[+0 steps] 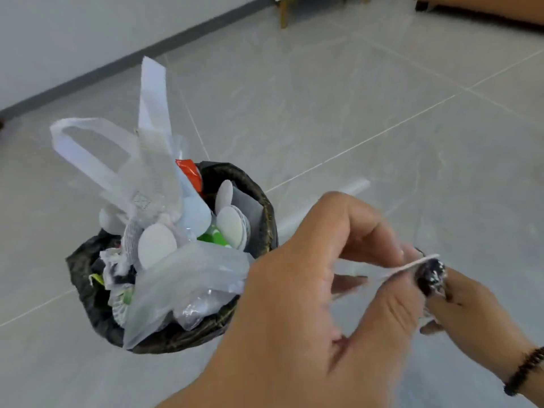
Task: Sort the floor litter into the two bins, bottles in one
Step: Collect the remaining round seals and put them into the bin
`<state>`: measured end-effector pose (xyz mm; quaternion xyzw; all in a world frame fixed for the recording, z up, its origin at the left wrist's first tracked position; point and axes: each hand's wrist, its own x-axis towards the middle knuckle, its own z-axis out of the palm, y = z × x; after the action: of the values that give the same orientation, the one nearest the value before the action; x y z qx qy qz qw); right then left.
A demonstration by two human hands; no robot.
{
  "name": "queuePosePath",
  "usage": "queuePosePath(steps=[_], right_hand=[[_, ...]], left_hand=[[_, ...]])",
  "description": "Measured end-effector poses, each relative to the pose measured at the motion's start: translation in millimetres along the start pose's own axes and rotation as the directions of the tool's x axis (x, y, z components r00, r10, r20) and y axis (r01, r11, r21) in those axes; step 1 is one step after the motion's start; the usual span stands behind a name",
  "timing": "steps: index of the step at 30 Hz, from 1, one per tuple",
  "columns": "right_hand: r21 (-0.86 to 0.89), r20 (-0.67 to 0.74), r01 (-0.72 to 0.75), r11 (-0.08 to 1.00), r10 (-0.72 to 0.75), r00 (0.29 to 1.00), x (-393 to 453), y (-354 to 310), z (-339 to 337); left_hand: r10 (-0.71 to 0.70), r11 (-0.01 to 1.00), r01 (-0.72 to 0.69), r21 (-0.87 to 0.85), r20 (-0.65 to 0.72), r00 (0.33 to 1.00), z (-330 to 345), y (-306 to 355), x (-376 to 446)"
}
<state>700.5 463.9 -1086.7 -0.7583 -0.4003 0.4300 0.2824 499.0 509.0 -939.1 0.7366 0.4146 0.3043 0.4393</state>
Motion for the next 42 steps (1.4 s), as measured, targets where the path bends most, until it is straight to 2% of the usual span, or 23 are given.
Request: queuePosePath(steps=[2, 3, 5, 7, 10, 12, 14, 18, 22, 23, 25, 26, 27, 28, 30, 32, 33, 35, 36, 37, 38, 40, 42], right_hand=[[0.001, 0.025, 0.136, 0.991, -0.136, 0.99, 0.4, -47.0, 14.7], [-0.01, 0.018, 0.216, 0.976, -0.216, 0.976, -0.4, -68.8, 21.0], [-0.078, -0.027, 0.37, 0.926, -0.373, 0.927, 3.4, -113.2, 32.7], [-0.1, -0.081, 0.467, 0.879, -0.475, 0.877, 7.7, -145.6, 43.1], [0.114, -0.117, 0.405, 0.907, -0.393, 0.912, 6.3, -161.7, 55.9], [0.277, -0.045, 0.288, 0.917, -0.287, 0.957, -1.0, -160.3, 65.6], [0.293, 0.003, 0.26, 0.92, -0.273, 0.962, -6.6, -158.0, 80.6], [0.15, -0.059, 0.445, 0.883, -0.441, 0.896, -15.0, -175.3, 104.8], [0.004, 0.173, 0.594, 0.804, -0.586, 0.792, -16.0, -195.1, 105.0], [0.045, 0.134, 0.607, 0.793, -0.607, 0.783, -16.4, -199.3, 100.8], [0.246, -0.096, 0.636, 0.732, -0.635, 0.767, -19.2, -210.7, 92.3], [0.272, -0.18, 0.667, 0.693, -0.644, 0.743, -19.9, -216.4, 93.2], [0.219, -0.192, 0.686, 0.694, -0.659, 0.728, -19.6, -221.6, 95.3], [0.118, -0.114, 0.686, 0.718, -0.676, 0.728, -17.5, -226.6, 100.2], [-0.136, 0.152, 0.664, 0.735, -0.647, 0.747, -12.6, -229.4, 111.9], [-0.237, 0.241, 0.68, 0.694, -0.636, 0.733, -8.4, -221.6, 115.5], [-0.209, 0.207, 0.7, 0.683, -0.668, 0.715, -8.8, -216.1, 115.0], [-0.088, -0.013, 0.755, 0.65, -0.758, 0.652, -13.1, -201.9, 115.8], [-0.049, -0.147, 0.741, 0.67, -0.739, 0.658, -15.7, -193.4, 116.8], [-0.006, -0.247, 0.68, 0.733, -0.66, 0.709, -17.2, -183.8, 116.9], [0.074, -0.273, 0.576, 0.814, -0.539, 0.797, -17.0, -175.3, 117.7], [0.108, -0.075, 0.311, 0.944, -0.304, 0.95, -14.9, -161.5, 123.6], [0.017, 0.137, 0.204, 0.979, -0.204, 0.969, -12.9, -150.6, 135.7]], left_hand=[[-0.018, 0.955, -0.004, 0.296, 0.073, 0.997, -43.9, 10.1, 12.6], [0.031, 0.941, -0.025, 0.339, -0.012, 0.999, -61.6, 9.9, 16.7], [0.124, 0.923, -0.002, 0.385, -0.292, 0.948, -94.8, 8.0, 22.0], [0.05, 0.845, 0.155, 0.512, -0.364, 0.93, -114.7, -6.3, 26.2], [-0.142, 0.628, 0.323, 0.708, -0.305, 0.942, -127.3, -40.6, 45.5], [-0.25, 0.581, 0.351, 0.734, -0.25, 0.935, -125.5, -54.2, 46.8], [-0.294, 0.613, 0.364, 0.702, -0.225, 0.929, -124.3, -60.0, 40.7], [-0.215, 0.715, 0.411, 0.566, -0.382, 0.899, -125.7, -61.1, 29.4], [-0.157, 0.812, 0.373, 0.448, -0.448, 0.88, -123.4, -57.0, 18.6], [-0.145, 0.831, 0.361, 0.424, -0.461, 0.876, -124.6, -56.6, 16.9], [-0.104, 0.856, 0.337, 0.392, -0.509, 0.855, -131.1, -59.4, 12.3], [-0.089, 0.864, 0.336, 0.375, -0.543, 0.835, -135.6, -61.3, 7.6], [-0.083, 0.872, 0.338, 0.353, -0.574, 0.815, -139.1, -62.7, 4.1], [-0.084, 0.876, 0.347, 0.335, -0.602, 0.794, -143.9, -64.4, 0.2], [-0.113, 0.885, 0.373, 0.28, -0.646, 0.754, -152.3, -67.6, -8.3], [-0.136, 0.893, 0.385, 0.234, -0.675, 0.725, -155.3, -67.0, -12.2], [-0.147, 0.901, 0.382, 0.204, -0.686, 0.712, -152.7, -66.9, -13.0], [-0.173, 0.923, 0.359, 0.139, -0.684, 0.709, -137.3, -65.7, -12.6], [-0.179, 0.93, 0.344, 0.125, -0.666, 0.724, -126.0, -62.9, -13.0], [-0.172, 0.935, 0.329, 0.133, -0.642, 0.747, -113.3, -58.4, -13.0], [-0.151, 0.933, 0.317, 0.168, -0.618, 0.772, -103.1, -55.3, -13.4], [-0.125, 0.925, 0.309, 0.22, -0.592, 0.796, -91.0, -52.0, -15.6], [-0.132, 0.934, 0.299, 0.193, -0.594, 0.793, -85.1, -49.3, -16.8]])
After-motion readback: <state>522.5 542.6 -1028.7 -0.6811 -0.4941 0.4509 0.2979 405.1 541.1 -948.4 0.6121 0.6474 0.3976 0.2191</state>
